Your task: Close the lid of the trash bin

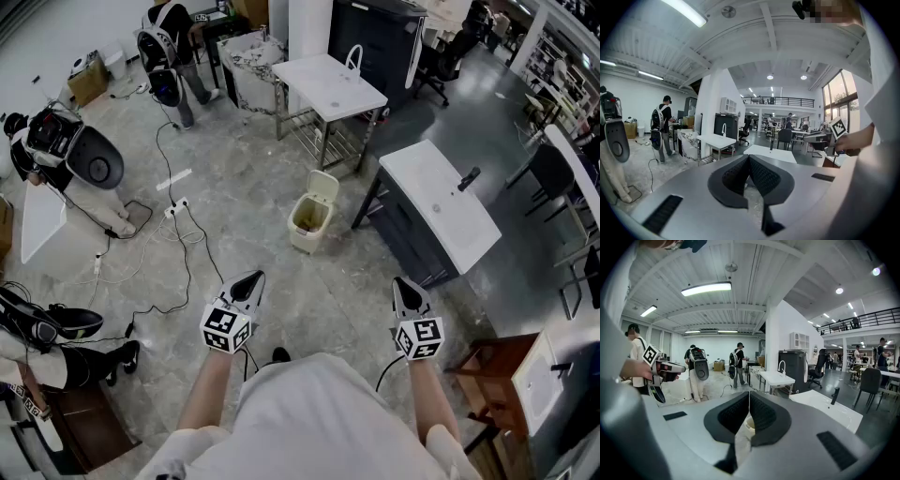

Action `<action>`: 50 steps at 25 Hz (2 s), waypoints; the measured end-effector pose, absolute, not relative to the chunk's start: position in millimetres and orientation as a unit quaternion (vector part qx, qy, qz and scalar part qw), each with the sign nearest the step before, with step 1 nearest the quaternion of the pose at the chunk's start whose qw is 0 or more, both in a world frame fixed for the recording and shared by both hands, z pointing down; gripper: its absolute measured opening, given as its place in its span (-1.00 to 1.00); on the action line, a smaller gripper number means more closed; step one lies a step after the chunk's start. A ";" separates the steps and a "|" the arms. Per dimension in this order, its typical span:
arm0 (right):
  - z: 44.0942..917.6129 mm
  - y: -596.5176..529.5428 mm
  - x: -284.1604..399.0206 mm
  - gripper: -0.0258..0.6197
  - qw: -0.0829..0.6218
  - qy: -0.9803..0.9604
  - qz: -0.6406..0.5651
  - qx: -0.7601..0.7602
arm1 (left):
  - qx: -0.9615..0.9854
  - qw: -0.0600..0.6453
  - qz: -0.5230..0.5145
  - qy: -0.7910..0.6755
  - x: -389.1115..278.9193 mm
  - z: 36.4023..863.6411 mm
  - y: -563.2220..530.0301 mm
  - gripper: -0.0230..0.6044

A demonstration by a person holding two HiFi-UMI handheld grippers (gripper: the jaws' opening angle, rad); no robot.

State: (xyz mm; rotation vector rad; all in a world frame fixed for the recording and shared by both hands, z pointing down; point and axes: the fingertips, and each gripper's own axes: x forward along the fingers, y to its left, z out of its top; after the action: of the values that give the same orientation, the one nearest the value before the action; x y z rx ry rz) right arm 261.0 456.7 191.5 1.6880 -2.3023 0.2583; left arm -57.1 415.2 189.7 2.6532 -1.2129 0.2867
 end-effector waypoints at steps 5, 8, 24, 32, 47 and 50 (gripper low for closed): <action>186.8 453.5 256.3 -0.83 0.137 -0.796 0.088 0.583 | 0.902 0.103 0.098 -0.408 -58.0 185.5 412.9 -0.87; 185.4 454.5 253.7 -0.83 0.137 -0.795 0.087 0.584 | 0.902 0.103 0.097 -0.408 -59.9 184.4 413.9 -0.87; 187.1 465.9 221.6 -0.82 0.144 -0.789 0.095 0.590 | 0.908 0.112 0.094 -0.392 -82.6 191.8 415.1 -0.87; 194.0 471.8 204.9 -0.82 0.147 -0.780 0.099 0.600 | 0.914 0.118 0.096 -0.375 -96.0 201.3 412.8 -0.87; 199.3 457.6 182.5 -0.82 0.142 -0.776 0.103 0.605 | 0.915 0.118 0.106 -0.370 -116.3 203.9 399.0 -0.87; 200.1 450.8 183.8 -0.82 0.143 -0.779 0.105 0.601 | 0.914 0.118 0.105 -0.374 -114.9 202.0 392.6 -0.87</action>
State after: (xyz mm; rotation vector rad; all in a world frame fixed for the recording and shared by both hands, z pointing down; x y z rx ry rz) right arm 183.8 450.8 200.1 1.7343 -2.2462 0.3018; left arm -114.9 392.6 202.0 2.6728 -1.0937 0.3069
